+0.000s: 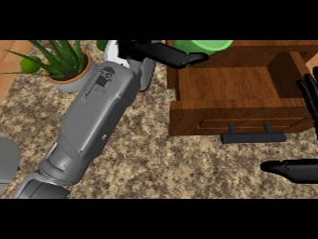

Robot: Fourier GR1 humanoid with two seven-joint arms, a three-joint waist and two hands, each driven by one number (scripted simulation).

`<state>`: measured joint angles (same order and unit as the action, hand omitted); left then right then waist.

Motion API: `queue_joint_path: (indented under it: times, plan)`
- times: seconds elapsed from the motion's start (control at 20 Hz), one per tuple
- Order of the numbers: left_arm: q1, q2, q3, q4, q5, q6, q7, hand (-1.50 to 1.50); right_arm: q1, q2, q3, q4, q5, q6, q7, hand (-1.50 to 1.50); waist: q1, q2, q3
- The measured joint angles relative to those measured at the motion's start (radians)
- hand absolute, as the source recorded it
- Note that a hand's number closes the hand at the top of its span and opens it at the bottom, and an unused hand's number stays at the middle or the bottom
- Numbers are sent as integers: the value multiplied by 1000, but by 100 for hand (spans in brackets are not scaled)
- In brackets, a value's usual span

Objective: Pick up the cup, place it into the drawer and close the drawer

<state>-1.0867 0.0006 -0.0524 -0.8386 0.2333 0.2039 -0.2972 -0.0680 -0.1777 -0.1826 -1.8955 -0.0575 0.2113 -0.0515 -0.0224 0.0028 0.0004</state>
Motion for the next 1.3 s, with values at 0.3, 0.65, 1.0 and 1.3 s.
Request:
queue_joint_path:
  times: [0.3, 0.65, 1.0, 1.3]
  plan:
    - [-109, -1, -72, 160, 101, 66, -1, 150, 3, 7, 15, -3, 16, 0, -4, -150, -13, 3, 0]
    - [-145, -1, -197, 301, 207, 100, -66, 150, -17, -7, 4, 11, -1, 17, -2, -150, -31, 7, 0]
    - [-178, -1, -335, 387, 267, 150, -43, 150, -39, -21, -8, 7, -18, 27, 14, -150, -43, 10, 1]
    - [-182, -1, -463, 411, 297, 178, 2, -150, -53, -26, -12, 20, -29, 35, 17, -150, -58, 13, 1]
